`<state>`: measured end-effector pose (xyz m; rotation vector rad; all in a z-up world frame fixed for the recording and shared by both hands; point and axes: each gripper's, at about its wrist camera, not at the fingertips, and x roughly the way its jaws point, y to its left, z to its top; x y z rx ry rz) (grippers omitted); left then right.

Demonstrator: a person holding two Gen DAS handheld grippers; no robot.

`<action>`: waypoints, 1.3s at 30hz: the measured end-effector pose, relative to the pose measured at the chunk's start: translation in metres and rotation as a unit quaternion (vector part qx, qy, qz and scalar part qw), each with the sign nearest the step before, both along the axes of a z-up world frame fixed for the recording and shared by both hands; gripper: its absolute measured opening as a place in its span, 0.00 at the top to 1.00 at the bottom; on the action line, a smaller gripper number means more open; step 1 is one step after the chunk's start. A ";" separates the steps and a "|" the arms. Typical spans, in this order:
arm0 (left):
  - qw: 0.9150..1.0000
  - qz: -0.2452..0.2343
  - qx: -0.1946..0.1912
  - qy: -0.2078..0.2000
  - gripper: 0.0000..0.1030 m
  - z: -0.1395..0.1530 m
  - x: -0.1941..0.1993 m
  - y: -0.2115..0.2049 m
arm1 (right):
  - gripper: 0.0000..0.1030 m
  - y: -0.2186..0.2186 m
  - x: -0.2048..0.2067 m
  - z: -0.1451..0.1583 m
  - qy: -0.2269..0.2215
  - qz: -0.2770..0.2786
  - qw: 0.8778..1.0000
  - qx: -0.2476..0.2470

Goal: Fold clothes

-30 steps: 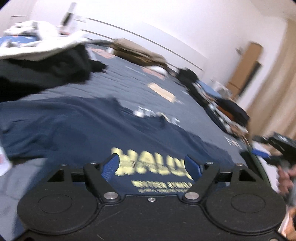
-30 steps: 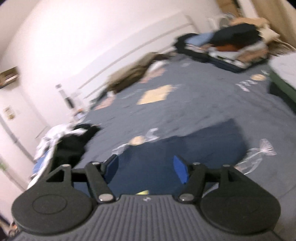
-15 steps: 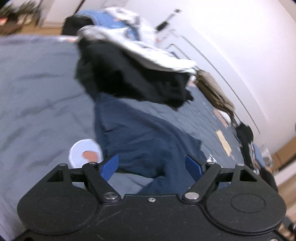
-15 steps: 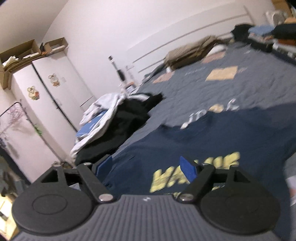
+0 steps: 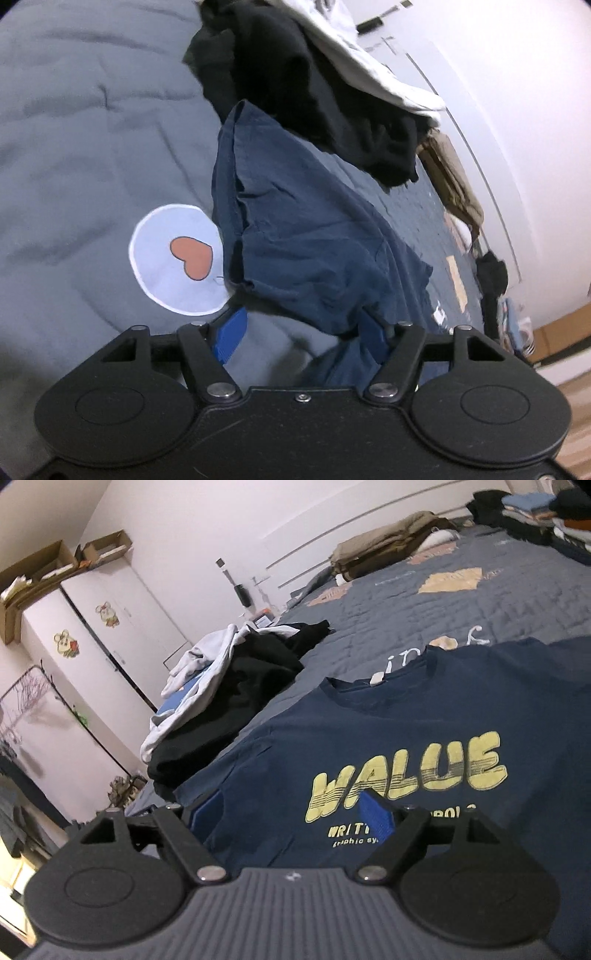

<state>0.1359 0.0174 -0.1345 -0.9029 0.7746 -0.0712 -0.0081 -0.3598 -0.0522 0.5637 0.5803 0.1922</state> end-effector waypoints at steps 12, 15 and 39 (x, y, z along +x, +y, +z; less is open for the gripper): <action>0.994 0.088 0.055 -0.041 0.96 0.019 0.000 0.026 | 0.22 0.019 0.007 -0.014 0.020 0.045 0.998 -0.040; 0.995 0.085 0.051 -0.015 0.96 0.016 0.004 0.034 | 0.22 0.022 0.012 -0.027 0.046 0.058 0.997 -0.038; 0.875 -0.171 0.379 -0.249 0.96 0.074 -0.002 -0.124 | 0.22 0.009 0.016 -0.041 0.081 0.047 0.995 -0.038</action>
